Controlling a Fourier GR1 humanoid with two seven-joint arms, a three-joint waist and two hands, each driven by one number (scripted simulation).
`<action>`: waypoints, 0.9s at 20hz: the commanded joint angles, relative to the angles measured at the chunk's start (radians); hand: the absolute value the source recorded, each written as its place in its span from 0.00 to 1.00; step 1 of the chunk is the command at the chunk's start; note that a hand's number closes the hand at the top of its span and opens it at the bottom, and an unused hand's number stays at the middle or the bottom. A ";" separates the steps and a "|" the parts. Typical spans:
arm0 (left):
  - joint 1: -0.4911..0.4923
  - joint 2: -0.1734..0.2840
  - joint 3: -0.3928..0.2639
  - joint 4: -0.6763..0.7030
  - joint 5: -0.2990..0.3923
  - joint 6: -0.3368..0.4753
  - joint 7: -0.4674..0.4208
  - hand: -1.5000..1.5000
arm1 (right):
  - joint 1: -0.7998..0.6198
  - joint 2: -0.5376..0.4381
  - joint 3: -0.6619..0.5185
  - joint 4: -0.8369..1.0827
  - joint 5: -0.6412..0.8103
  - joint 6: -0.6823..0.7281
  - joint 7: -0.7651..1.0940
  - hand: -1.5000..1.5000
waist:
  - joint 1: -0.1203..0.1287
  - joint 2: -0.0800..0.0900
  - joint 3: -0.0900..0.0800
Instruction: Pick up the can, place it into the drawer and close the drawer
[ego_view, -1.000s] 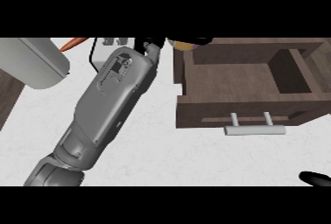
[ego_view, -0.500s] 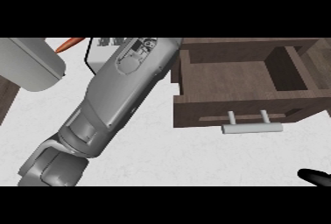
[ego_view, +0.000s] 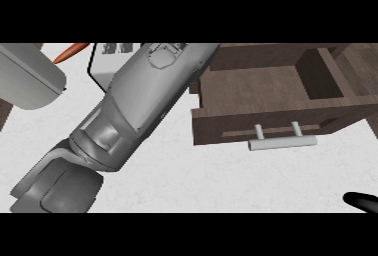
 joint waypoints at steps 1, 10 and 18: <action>0.038 0.000 -0.086 0.022 0.051 0.041 -0.063 1.00 | -0.057 -0.016 0.005 0.024 0.012 -0.019 0.028 0.00 | -0.005 0.001 0.000; -0.052 0.000 -0.089 0.130 0.091 0.169 -0.081 0.00 | -0.069 -0.042 -0.004 0.049 -0.002 0.012 -0.005 0.00 | -0.036 0.013 0.002; -0.101 0.000 -0.056 0.151 0.154 0.153 -0.088 0.00 | -0.118 -0.119 0.075 0.068 0.166 0.053 -0.077 0.00 | -0.008 0.011 0.000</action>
